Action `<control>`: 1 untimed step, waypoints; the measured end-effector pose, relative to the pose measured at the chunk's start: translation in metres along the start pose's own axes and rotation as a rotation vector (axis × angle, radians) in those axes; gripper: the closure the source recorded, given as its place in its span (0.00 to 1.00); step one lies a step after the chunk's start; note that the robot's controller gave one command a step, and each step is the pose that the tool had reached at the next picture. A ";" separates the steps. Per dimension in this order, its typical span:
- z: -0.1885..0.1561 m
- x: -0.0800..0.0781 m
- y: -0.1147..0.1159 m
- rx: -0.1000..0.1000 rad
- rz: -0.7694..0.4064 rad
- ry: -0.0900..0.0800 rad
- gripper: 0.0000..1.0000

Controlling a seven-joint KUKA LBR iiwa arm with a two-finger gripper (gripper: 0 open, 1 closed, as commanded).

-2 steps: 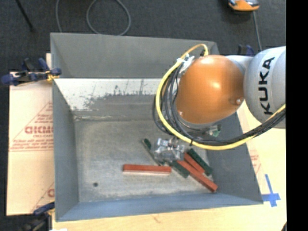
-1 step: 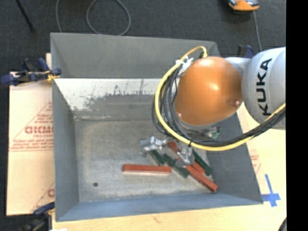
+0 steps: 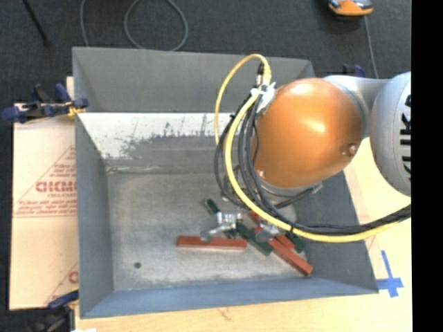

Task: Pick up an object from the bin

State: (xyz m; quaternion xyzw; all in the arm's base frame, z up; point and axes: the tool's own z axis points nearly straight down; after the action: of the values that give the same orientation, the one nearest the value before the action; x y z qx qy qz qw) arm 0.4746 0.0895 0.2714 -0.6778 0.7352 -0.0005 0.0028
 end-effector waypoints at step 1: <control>0.147 0.012 -0.062 -0.008 -0.304 0.000 0.00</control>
Offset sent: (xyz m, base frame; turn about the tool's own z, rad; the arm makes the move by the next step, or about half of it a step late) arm 0.0610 -0.0162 -0.1437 -0.3060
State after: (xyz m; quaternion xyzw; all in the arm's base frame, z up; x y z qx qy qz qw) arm 0.5357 0.0730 0.1248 -0.7814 0.6240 0.0019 -0.0003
